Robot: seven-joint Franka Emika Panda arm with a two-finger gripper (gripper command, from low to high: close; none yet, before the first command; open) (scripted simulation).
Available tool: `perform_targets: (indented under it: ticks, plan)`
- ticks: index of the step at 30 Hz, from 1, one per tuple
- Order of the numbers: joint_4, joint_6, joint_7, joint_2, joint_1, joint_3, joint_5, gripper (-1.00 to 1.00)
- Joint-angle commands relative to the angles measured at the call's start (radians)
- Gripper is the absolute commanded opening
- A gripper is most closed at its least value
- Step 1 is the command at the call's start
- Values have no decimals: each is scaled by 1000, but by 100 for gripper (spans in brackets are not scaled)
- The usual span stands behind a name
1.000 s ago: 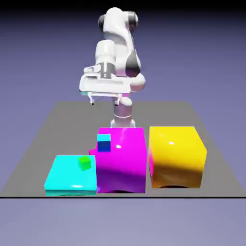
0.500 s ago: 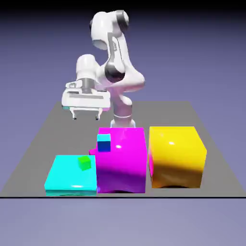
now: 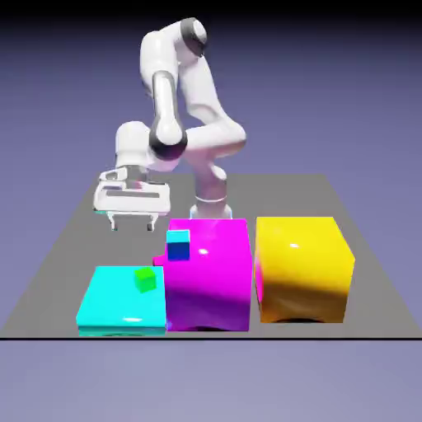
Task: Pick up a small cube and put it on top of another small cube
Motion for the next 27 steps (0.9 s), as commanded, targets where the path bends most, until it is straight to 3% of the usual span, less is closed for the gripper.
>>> perform_targets:
  ticks: [1,9,15,27]
  plan:
    - [-3,4,-44,2,15,-26,21,0]
    - [-139,47,-391,19,204,-217,281,0]
    - [-149,30,-550,14,213,-349,464,0]
    - [-83,438,-490,-421,527,-780,146,0]
